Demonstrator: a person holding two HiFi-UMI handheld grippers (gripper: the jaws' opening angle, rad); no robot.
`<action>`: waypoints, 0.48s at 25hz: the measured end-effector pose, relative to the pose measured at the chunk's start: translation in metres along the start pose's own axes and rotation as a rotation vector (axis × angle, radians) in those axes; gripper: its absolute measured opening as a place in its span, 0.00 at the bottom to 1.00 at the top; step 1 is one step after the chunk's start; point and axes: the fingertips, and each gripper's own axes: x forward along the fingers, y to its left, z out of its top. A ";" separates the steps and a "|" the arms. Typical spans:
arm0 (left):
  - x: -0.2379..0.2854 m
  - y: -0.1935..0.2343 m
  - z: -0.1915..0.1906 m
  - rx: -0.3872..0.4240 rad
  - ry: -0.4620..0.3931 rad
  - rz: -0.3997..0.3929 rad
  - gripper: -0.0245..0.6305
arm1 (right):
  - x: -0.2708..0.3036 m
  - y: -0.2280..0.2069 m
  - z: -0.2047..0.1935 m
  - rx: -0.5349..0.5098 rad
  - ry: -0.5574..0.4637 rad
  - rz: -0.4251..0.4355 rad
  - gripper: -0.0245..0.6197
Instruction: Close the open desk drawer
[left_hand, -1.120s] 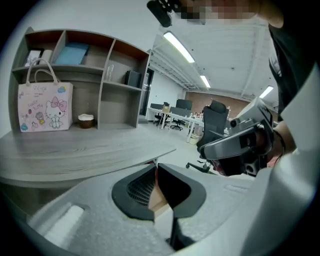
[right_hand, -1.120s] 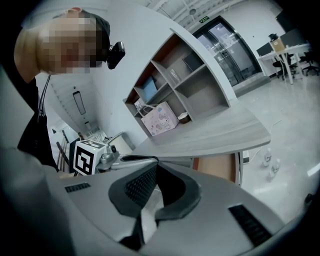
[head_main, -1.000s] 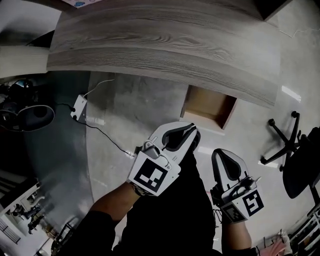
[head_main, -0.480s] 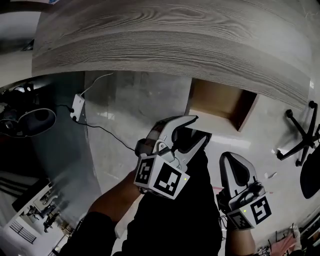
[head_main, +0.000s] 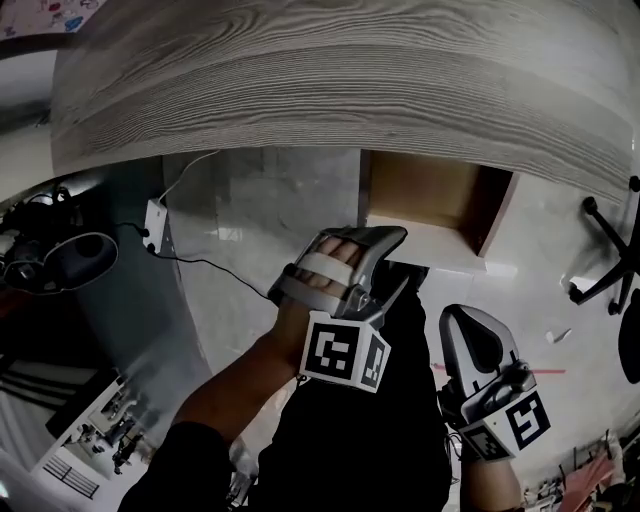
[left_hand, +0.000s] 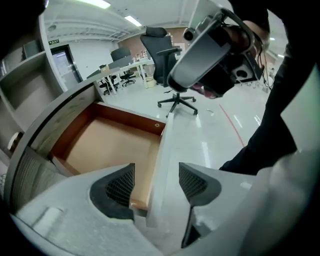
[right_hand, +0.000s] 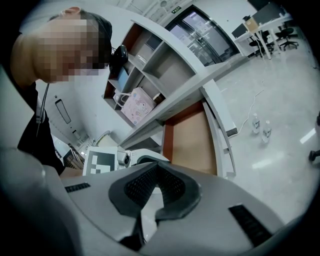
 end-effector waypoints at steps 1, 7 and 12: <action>0.002 -0.001 0.001 -0.001 0.001 -0.007 0.46 | -0.001 -0.001 0.000 0.002 -0.002 -0.001 0.06; 0.009 -0.002 0.001 -0.030 0.023 -0.065 0.32 | -0.003 -0.005 0.000 0.024 -0.010 -0.004 0.06; 0.018 -0.006 0.000 -0.016 0.050 -0.097 0.24 | -0.002 -0.013 -0.005 0.030 -0.012 -0.015 0.06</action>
